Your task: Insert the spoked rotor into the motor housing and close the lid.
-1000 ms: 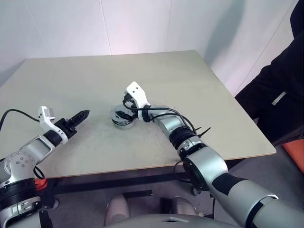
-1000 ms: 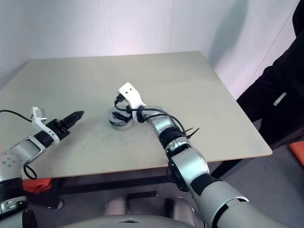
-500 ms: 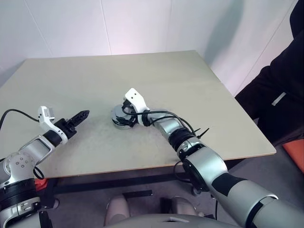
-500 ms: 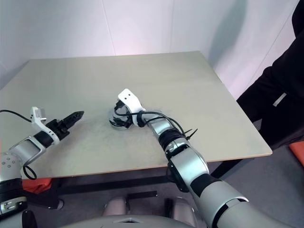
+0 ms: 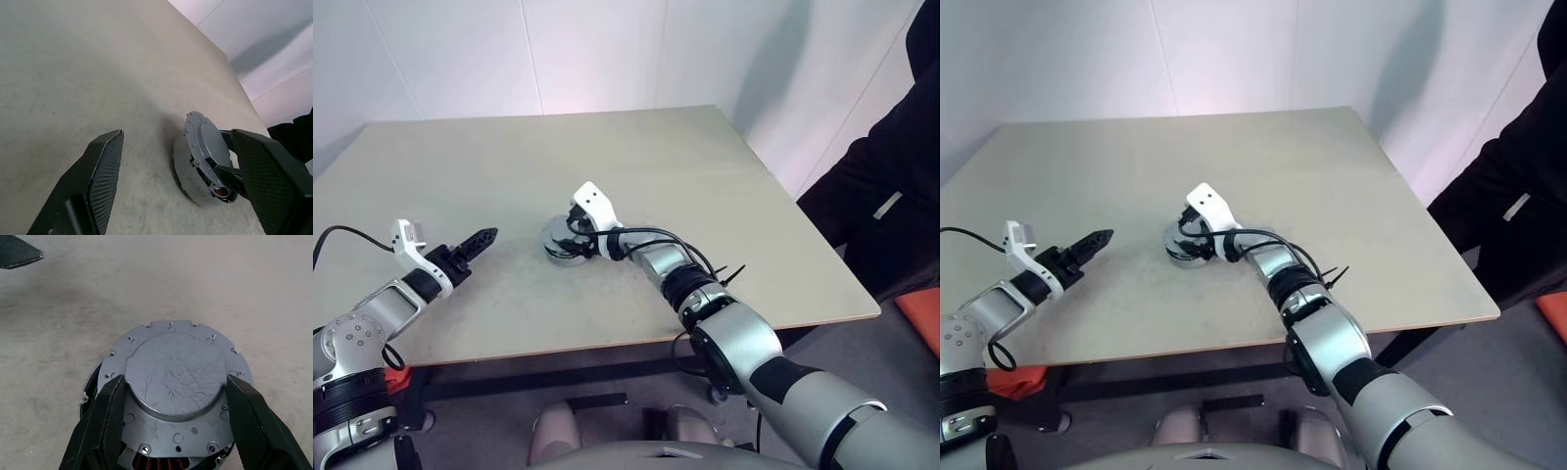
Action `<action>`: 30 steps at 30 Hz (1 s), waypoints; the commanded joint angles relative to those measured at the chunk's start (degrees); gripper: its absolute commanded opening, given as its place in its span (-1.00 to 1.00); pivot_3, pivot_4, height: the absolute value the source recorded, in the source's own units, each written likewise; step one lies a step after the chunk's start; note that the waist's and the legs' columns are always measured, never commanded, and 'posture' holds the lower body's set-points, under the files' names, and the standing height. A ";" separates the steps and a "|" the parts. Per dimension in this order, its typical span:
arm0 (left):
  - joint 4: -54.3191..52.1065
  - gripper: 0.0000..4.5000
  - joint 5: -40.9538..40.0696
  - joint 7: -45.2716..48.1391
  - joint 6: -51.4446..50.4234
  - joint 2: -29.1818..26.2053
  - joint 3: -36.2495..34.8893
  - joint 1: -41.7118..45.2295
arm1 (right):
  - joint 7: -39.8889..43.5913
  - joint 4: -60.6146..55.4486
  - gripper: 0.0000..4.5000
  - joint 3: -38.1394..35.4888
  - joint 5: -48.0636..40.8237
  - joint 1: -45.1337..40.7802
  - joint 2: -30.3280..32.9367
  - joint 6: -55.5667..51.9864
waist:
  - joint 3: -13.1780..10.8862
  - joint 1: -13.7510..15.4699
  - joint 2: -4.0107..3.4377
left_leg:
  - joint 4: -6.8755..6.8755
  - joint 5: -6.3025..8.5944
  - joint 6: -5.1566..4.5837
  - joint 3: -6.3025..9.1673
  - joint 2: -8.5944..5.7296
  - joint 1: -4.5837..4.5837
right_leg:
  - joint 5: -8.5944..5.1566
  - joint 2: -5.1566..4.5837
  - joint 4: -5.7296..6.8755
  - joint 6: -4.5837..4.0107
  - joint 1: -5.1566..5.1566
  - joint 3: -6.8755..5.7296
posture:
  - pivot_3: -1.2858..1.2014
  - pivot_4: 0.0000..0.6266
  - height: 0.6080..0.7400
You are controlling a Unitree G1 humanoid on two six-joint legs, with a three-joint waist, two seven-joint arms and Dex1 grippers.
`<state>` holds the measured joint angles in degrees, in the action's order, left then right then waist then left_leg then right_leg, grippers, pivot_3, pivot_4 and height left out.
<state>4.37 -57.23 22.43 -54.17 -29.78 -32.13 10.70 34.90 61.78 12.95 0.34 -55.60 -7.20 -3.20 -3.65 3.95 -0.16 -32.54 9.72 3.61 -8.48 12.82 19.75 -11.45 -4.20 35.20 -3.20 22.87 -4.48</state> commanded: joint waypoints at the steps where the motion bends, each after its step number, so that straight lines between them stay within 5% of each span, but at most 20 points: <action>1: -1.75 0.65 -0.41 0.22 0.82 0.04 -0.81 0.44 | 4.10 -2.80 0.35 -0.86 -2.13 -0.32 -5.21 -1.52 | 0.00 -0.02 0.01 | 0.00 0.00 0.00 0.00 0.01 0.00 | 0.00 0.00 0.00 0.00 0.00 0.00 | 0.03 -1.00 1.00; 30: -0.72 0.65 0.83 1.14 1.04 0.01 -0.40 1.15 | 8.56 -4.92 0.35 1.84 1.94 2.23 -1.70 -0.53 | 0.01 -0.35 0.01 | 0.01 0.02 0.02 0.00 0.03 0.02 | 0.00 0.02 0.01 -0.05 0.09 0.00 | 0.03 -1.00 1.00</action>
<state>4.50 -56.22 22.99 -54.06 -29.41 -31.97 10.74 42.43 58.25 14.30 2.15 -53.96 -6.88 -4.11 -3.65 3.60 -0.14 -32.53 9.75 3.64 -8.48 12.85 19.76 -11.44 -4.18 35.21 -3.24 22.96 -4.48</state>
